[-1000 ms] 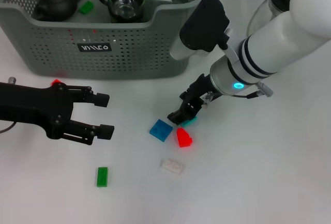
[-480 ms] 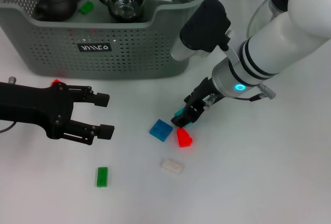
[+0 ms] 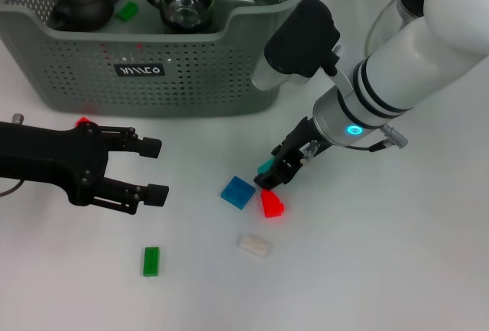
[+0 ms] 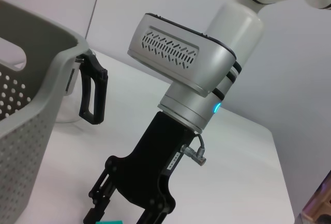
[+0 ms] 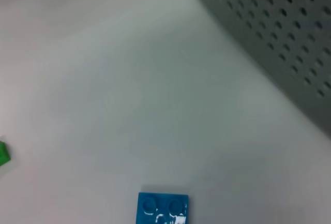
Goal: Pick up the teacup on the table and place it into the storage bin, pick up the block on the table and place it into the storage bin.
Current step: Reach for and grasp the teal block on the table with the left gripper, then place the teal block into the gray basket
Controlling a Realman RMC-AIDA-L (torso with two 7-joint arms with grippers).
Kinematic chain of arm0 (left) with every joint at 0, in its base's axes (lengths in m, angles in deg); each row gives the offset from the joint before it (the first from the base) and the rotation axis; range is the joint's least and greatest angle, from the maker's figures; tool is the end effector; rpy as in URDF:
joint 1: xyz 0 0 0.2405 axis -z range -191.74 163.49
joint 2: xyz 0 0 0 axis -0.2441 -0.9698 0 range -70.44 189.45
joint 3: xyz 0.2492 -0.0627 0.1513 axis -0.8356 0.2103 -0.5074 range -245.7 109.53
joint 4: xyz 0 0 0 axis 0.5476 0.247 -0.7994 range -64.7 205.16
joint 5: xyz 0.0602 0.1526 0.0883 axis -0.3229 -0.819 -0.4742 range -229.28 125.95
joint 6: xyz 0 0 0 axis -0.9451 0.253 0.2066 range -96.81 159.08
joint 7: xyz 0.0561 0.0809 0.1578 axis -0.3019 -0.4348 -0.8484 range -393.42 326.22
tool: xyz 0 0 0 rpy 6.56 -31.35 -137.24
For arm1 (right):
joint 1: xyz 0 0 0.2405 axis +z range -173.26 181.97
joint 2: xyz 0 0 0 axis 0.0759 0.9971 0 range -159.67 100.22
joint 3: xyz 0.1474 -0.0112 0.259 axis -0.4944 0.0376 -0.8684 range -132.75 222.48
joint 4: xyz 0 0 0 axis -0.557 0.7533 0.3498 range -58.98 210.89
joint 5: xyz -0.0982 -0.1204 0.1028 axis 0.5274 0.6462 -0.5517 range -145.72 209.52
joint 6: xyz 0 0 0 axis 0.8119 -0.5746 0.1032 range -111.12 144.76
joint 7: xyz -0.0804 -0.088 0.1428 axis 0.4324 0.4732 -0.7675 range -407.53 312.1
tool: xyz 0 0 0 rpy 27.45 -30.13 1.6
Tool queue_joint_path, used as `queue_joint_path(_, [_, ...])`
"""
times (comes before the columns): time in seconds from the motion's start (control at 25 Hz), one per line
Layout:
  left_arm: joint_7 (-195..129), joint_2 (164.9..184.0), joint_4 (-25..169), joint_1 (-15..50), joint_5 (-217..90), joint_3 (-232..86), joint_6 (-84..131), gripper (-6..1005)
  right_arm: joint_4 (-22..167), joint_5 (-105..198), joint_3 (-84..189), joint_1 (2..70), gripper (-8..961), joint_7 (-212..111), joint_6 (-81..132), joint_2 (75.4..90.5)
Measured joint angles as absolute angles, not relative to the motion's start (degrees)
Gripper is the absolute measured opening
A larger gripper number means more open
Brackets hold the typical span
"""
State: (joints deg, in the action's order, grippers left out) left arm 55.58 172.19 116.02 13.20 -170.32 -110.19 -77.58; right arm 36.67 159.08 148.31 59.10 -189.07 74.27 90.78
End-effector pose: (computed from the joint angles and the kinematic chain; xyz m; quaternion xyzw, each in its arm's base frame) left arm -0.2765 0.2962 -0.0057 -0.9560 -0.2232 -0.1901 0.0052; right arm 0.1834 0.3912 -0.1801 -0.9553 0.2257 -0.1577 0.1075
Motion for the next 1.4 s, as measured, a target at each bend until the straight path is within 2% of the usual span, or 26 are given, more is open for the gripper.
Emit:
queue_joint_path(0.68, [55.5,172.1,116.1,13.1,-170.3,-110.2,-77.6,886,33.6,159.8,145.9,58.1,433,-189.8,77.6,90.56])
queue_joint_path(1.12, [55.5,171.65,116.3,12.2,-170.3,-107.5,-78.0,886,7.6,165.9,131.2,50.6,433,-190.6,95.4,90.55])
queue_joint_path(1.24, [55.5,171.39,116.3,11.9,-170.4,-106.7,-78.0,886,2.9,162.2,129.8,52.3,433,-190.0,96.8,90.6])
queue_joint_path(1.4, [55.5,171.09,116.4,12.0,-170.4,-106.1,-78.0,886,3.0,159.5,128.6,58.6,433,-187.0,92.8,90.85])
